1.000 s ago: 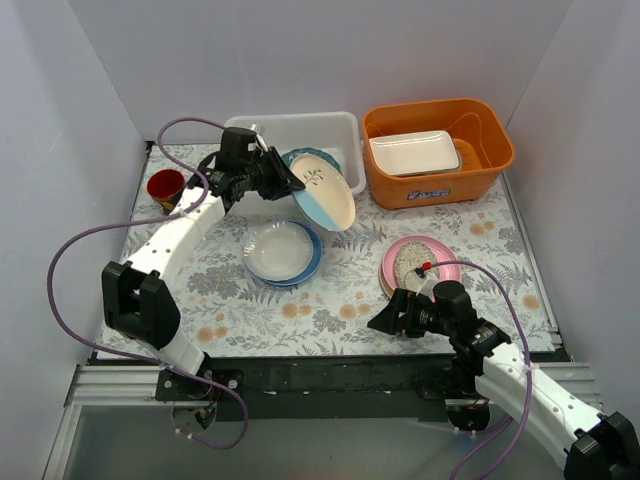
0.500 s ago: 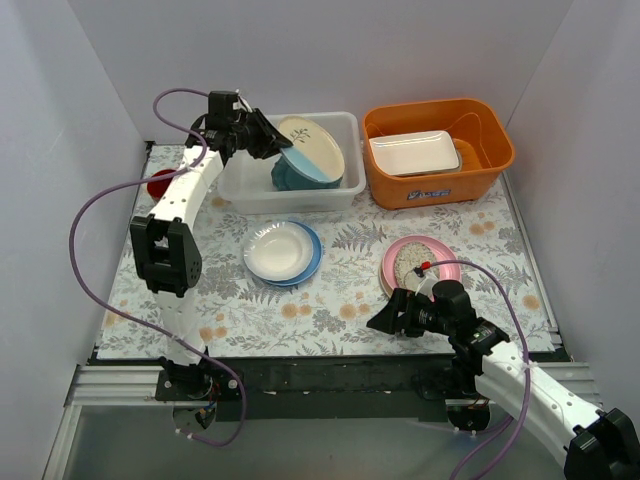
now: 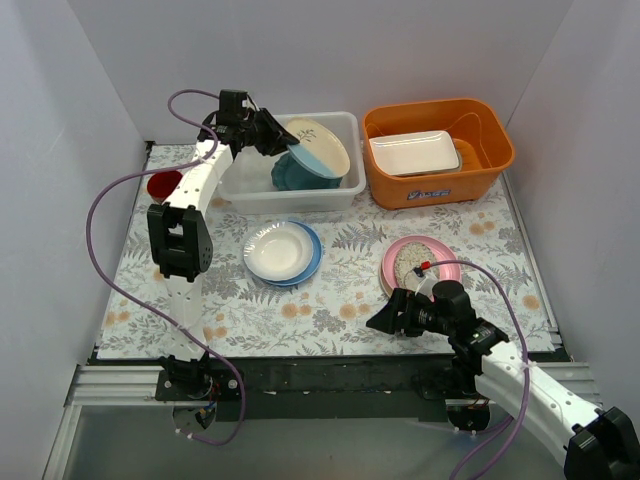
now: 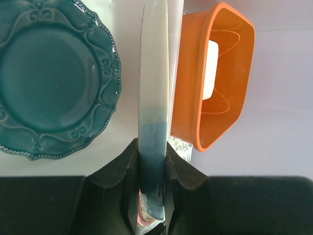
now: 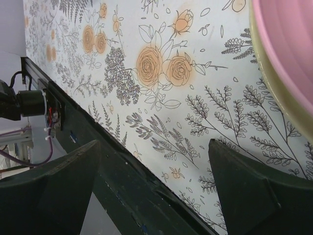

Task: Place the plates into the plastic bin on the countertop
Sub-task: Place the plate in the plastic bin.

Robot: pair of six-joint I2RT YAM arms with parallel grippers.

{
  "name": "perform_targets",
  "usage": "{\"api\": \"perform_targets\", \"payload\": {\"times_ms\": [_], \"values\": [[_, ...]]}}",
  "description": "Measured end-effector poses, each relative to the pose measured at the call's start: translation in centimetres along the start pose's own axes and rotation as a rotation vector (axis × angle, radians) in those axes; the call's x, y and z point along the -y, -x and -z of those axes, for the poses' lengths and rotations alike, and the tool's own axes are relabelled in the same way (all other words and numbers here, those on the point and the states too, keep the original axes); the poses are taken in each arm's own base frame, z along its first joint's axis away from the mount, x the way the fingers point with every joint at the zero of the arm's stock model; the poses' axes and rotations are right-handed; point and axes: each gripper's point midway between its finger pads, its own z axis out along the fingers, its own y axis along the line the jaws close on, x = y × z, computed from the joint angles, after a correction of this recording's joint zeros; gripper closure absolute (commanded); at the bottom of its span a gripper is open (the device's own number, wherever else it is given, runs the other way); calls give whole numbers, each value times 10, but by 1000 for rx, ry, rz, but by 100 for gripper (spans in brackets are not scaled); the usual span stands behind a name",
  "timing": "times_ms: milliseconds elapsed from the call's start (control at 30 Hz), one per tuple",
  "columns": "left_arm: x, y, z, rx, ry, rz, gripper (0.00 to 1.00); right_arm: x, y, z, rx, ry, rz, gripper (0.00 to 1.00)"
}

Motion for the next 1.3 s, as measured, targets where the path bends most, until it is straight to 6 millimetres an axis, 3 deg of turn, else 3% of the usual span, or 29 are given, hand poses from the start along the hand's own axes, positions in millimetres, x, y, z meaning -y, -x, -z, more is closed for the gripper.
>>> {"api": "perform_targets", "payload": {"times_ms": [333,667,1000,1200,1300], "values": [[-9,5,-12,1,3,15,100,-1,2,-5,-1,18,6,2],[-49,-1,-41,-32,62,56,100,-2,2,-6,-1,21,10,2],[-54,-1,-45,-32,64,41,100,-2,2,-6,-1,20,12,2],[-79,-8,-51,-37,120,42,100,-1,2,-5,-2,20,18,2],[-89,-10,-51,-38,145,52,91,-1,2,-5,-1,20,19,2]]}}
